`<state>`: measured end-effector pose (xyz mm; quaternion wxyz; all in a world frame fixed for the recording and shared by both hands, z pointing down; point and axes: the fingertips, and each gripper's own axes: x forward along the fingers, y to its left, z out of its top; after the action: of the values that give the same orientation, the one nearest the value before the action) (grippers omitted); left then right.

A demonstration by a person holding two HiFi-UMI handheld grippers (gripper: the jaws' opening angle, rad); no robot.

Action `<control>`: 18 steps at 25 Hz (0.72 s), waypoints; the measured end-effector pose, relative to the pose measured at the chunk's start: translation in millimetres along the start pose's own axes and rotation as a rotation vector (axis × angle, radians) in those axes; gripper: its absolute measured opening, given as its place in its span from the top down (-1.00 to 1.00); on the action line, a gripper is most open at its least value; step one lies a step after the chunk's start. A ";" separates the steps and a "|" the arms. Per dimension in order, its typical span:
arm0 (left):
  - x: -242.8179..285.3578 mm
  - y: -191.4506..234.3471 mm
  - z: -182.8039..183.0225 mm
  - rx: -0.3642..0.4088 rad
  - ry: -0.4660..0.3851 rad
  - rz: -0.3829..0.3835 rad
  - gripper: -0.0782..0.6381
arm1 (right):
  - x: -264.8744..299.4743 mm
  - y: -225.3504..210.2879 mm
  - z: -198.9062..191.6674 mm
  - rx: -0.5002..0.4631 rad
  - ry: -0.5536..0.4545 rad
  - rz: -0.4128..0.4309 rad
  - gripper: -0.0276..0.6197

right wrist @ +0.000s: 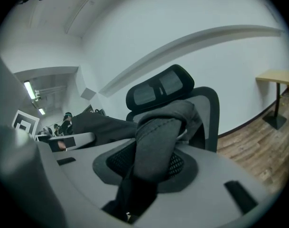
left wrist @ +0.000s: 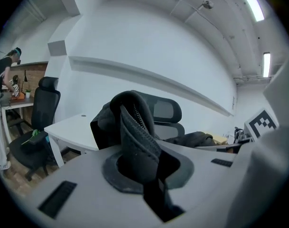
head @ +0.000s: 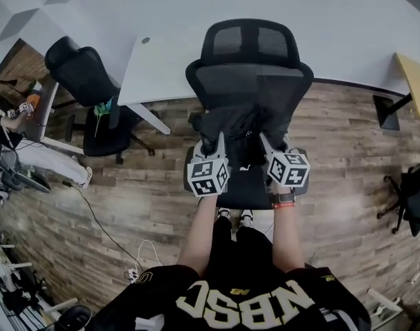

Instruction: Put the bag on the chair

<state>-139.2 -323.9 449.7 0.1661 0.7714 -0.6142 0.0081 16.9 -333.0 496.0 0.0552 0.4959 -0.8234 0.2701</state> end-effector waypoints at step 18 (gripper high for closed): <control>81.1 67.1 -158.9 -0.107 0.285 0.007 0.66 | 83.8 -83.2 -119.9 0.042 0.268 -0.090 0.48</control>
<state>-152.7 -371.0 633.9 0.2927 0.7501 -0.5868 0.0855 24.0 -369.2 660.2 0.1664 0.4926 -0.7799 0.3483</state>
